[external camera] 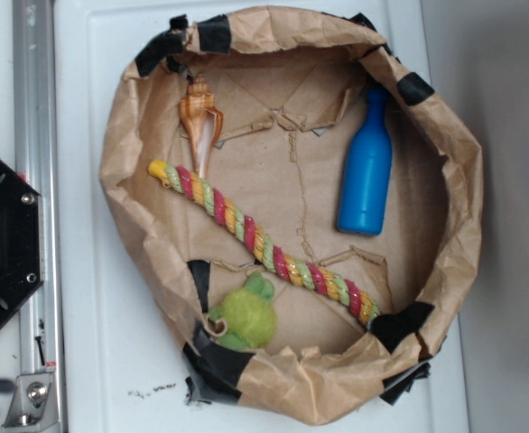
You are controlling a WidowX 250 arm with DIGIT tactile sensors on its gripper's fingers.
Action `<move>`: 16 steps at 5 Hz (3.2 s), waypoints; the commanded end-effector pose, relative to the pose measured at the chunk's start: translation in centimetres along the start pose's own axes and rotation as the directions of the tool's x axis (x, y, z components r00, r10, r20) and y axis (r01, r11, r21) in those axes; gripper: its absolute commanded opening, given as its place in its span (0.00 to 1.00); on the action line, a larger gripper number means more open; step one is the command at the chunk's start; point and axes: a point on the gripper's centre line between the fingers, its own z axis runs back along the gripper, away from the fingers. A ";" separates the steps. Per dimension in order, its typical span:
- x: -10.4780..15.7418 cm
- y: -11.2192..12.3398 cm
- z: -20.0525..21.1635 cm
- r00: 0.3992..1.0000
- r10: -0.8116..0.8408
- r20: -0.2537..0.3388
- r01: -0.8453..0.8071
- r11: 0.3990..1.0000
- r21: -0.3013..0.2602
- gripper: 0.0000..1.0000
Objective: Grab the blue bottle.
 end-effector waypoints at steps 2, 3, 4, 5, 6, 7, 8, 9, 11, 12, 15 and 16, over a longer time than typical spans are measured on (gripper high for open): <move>3.7 4.0 -2.9 0.990 0.060 0.131 -0.086 0.975 0.206 1.00; 6.8 5.9 -4.9 0.909 0.308 0.281 -0.347 0.932 0.101 1.00; 9.3 7.1 -7.7 0.773 0.545 0.325 -0.574 0.819 -0.006 1.00; 11.8 6.7 -11.2 0.655 0.693 0.300 -0.700 0.707 -0.105 1.00; 14.2 5.7 -14.6 0.612 0.733 0.298 -0.735 0.666 -0.127 1.00; 16.0 5.8 -17.5 0.597 0.746 0.296 -0.743 0.653 -0.148 1.00; 18.3 6.4 -20.1 0.610 0.742 0.279 -0.742 0.658 -0.129 1.00; 19.5 5.8 -21.2 0.634 0.735 0.243 -0.736 0.669 -0.102 1.00; 18.6 5.1 -19.2 0.762 0.645 0.065 -0.648 0.759 0.068 0.00; 17.9 4.8 -14.1 0.887 0.461 0.005 -0.459 0.883 0.100 0.00; 17.2 3.8 -6.7 0.884 0.271 0.380 -0.258 0.962 -0.086 1.00; 17.1 3.8 -11.8 0.914 0.275 0.298 -0.257 0.961 -0.099 1.00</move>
